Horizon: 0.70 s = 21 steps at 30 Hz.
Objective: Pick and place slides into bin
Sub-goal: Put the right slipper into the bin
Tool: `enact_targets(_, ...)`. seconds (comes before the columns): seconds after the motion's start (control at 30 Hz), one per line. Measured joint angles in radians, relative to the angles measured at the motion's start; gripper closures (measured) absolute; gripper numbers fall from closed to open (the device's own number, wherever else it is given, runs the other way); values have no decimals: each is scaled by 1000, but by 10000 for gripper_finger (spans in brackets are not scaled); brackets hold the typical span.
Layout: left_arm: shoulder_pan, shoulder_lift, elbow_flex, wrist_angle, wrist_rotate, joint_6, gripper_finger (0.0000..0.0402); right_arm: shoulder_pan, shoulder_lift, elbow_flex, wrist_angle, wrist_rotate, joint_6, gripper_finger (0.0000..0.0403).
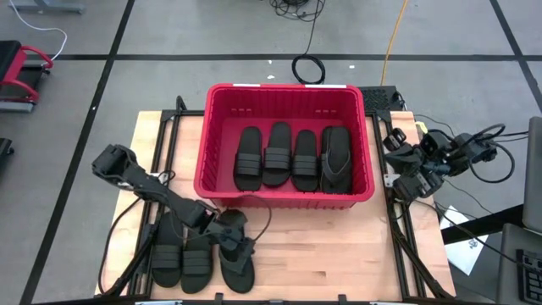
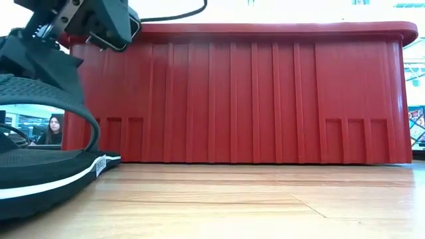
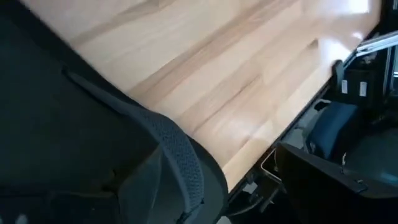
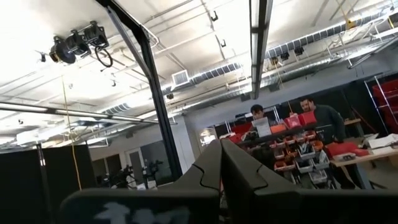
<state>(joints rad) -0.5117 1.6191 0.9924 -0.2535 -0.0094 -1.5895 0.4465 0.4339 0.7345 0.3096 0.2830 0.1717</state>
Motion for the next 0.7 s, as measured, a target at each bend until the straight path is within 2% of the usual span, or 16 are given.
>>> enact_targets(0.3,8,-2,0,-18,9,-20,94,0,0,0,-23,-50,0,403)
enact_targets(0.53,-3,-2,0,-42,79,-57,94,0,0,0,-72,-53,0,403)
enact_targets(0.7,-17,-2,0,-45,47,-59,94,0,0,0,-76,-53,0,403)
